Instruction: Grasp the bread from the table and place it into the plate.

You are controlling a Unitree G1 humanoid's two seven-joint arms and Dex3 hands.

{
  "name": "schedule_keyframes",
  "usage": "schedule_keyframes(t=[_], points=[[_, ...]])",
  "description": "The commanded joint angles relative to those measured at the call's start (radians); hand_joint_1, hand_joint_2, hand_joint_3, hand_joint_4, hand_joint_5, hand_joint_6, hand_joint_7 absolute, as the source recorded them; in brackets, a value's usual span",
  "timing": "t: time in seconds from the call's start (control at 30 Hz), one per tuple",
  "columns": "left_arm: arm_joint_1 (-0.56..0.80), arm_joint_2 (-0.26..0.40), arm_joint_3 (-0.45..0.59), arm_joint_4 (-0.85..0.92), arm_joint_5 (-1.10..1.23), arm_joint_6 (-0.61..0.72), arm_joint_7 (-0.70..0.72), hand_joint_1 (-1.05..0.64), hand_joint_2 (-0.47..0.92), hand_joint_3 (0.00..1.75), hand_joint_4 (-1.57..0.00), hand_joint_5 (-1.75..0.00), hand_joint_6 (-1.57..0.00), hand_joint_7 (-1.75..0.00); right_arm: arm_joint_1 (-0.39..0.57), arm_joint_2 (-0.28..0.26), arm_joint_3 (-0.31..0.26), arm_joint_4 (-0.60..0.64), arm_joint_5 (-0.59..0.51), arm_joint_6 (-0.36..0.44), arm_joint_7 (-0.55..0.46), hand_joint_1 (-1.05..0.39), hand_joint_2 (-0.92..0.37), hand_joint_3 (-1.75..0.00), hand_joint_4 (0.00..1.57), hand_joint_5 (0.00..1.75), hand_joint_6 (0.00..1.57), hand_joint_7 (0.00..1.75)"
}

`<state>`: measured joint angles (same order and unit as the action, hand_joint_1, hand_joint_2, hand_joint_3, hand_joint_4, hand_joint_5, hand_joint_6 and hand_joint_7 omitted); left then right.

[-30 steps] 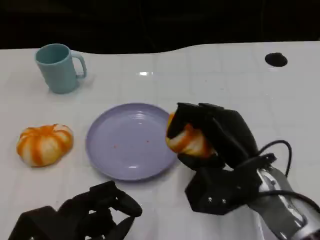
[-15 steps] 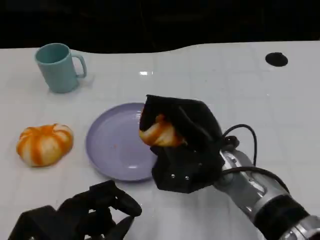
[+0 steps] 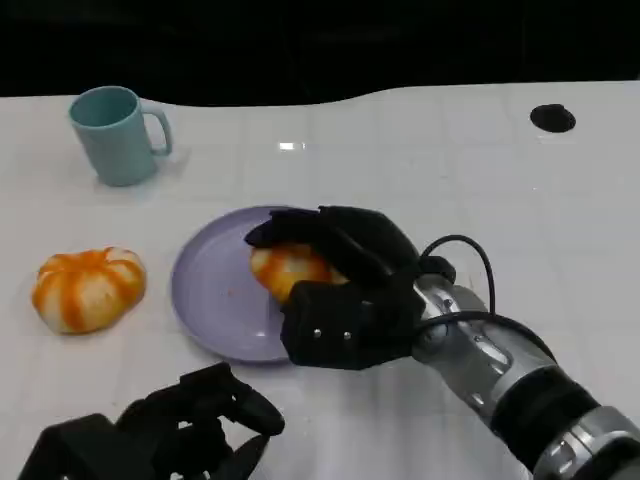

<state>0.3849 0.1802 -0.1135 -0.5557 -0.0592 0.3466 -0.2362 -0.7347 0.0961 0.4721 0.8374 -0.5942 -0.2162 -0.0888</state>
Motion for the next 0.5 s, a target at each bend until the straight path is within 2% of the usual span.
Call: schedule_keyframes(t=[0.03,0.2,0.5], points=[[0.001,0.006,0.004,0.006,0.000,-0.013,0.003,-0.23,0.78,0.70,-0.69,-1.75,-0.62,-1.31,-0.006,-0.019,0.006,-0.065,0.006,0.052,0.067,-0.62,-0.92,-0.25,0.01,0.24,0.21,0.00],[0.003,0.002,0.004,0.015,-0.005,-0.023,0.002,-0.22,0.78,0.71,-0.68,-1.75,-0.62,-1.32,0.018,-0.040,0.026,-0.138,-0.009,0.109,0.127,-0.76,-0.92,-0.32,0.00,0.14,0.13,0.00],[0.000,0.002,0.006,0.018,-0.007,-0.019,0.002,-0.23,0.79,0.71,-0.66,-1.75,-0.61,-1.32,0.069,-0.101,0.050,-0.286,-0.028,0.137,0.171,-0.81,-0.92,-0.33,0.04,0.18,0.11,0.01]])
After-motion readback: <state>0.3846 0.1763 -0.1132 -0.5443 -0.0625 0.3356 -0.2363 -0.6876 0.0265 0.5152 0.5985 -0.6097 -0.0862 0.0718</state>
